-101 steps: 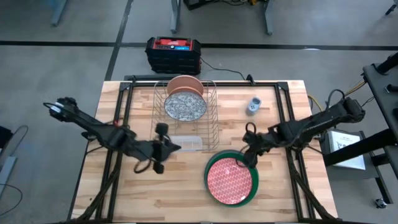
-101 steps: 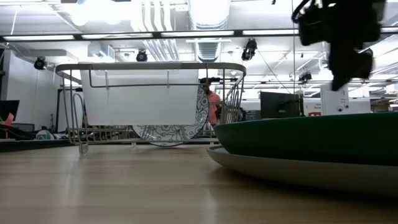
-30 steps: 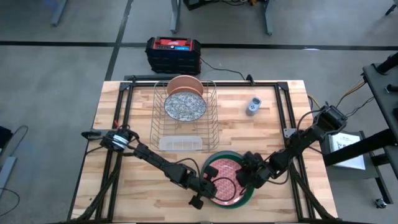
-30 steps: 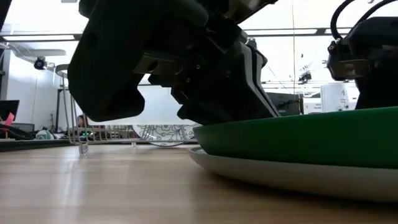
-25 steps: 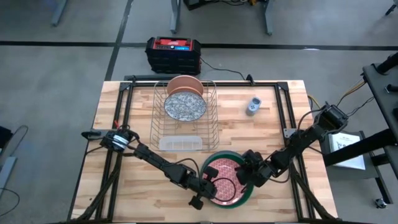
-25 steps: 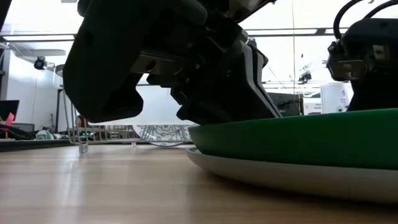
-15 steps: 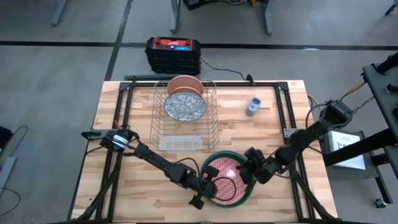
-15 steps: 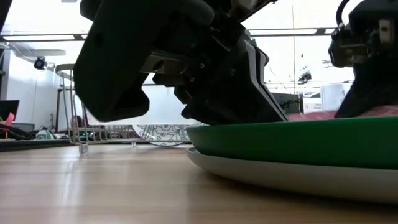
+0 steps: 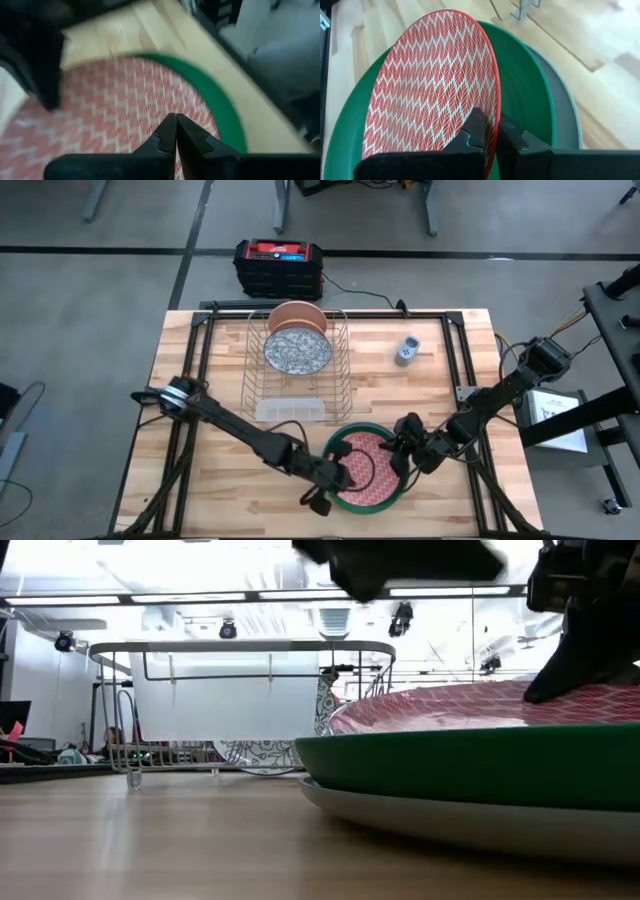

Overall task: Sort dishes
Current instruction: Put the red patterned plate in the dish rack

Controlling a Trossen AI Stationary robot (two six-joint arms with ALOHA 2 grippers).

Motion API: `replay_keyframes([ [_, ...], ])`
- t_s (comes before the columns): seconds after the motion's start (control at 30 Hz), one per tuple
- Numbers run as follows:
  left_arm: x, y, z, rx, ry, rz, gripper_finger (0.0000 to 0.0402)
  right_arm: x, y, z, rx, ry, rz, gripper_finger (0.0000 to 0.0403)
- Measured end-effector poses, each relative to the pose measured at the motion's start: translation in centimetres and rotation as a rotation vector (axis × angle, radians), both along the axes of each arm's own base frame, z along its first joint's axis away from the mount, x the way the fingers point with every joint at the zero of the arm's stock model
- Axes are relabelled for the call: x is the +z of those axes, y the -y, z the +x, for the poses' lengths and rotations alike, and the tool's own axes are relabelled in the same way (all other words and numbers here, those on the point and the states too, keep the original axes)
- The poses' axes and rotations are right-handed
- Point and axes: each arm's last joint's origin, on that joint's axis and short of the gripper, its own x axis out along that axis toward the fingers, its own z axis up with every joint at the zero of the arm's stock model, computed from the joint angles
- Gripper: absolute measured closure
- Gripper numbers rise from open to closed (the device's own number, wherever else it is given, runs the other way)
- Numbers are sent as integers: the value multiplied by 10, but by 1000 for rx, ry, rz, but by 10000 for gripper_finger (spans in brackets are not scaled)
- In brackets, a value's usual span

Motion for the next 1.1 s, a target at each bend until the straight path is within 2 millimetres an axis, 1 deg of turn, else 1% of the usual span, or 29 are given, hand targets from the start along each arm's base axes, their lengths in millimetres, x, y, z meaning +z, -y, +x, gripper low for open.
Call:
replay_keyframes([
  [0.1,22,-7,-4,28,28,-41,401,3,-2,1,30,15,-51,401],
  [0.2,41,-21,-10,98,21,-58,401,8,-5,3,66,40,-130,401],
  [0.3,52,-37,-18,182,-52,-101,393,16,-9,6,111,67,-216,401],
  [0.37,53,-45,-21,238,-106,-129,379,22,-12,7,136,76,-267,401],
  [0.47,52,-52,-25,293,-162,-152,348,31,-17,10,176,94,-347,401],
  [0.53,51,-54,-26,325,-185,-161,322,37,-19,12,195,105,-396,401],
  [0.67,50,-54,-28,368,-187,-125,261,44,-20,14,197,106,-445,401],
  [0.77,53,-53,-30,369,-174,-119,216,46,-19,13,185,92,-463,401],
  [0.87,59,-52,-35,371,-170,-113,179,45,-19,13,179,82,-467,401],
  [0.97,64,-54,-41,394,-190,-128,157,45,-19,12,179,83,-468,401],
  [1.1,64,-58,-45,457,-230,-142,150,46,-19,13,183,83,-472,401],
])
